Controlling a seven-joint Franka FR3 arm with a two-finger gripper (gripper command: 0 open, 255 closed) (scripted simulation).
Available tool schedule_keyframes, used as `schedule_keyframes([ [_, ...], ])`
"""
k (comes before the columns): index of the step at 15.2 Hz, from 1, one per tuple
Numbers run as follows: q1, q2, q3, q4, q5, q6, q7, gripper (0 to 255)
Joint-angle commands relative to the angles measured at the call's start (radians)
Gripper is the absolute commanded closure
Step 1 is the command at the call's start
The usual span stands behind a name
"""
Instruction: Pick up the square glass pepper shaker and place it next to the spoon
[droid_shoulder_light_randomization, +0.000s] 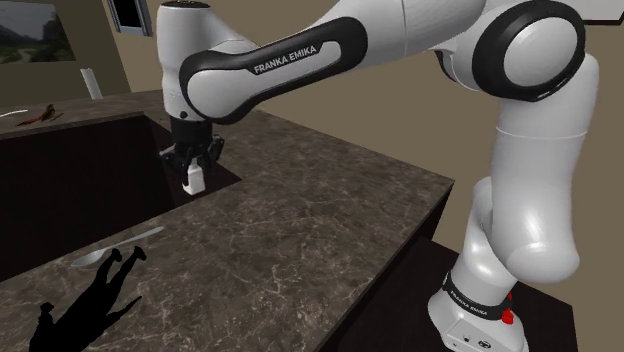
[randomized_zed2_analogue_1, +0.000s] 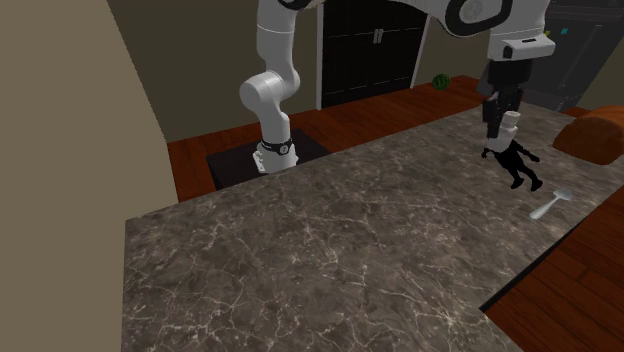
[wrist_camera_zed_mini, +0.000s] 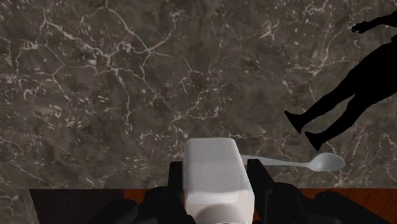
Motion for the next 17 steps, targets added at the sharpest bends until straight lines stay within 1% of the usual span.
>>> schedule_keyframes([
  [1, 0.026, 0.067, 0.009, 0.088, -0.019, -0.027, 0.037, 255],
  [2, 0.046, 0.115, 0.015, 0.158, -0.031, -0.052, 0.061, 255],
  [17, 0.047, 0.161, 0.004, 0.023, -0.056, 0.127, 0.093, 255],
])
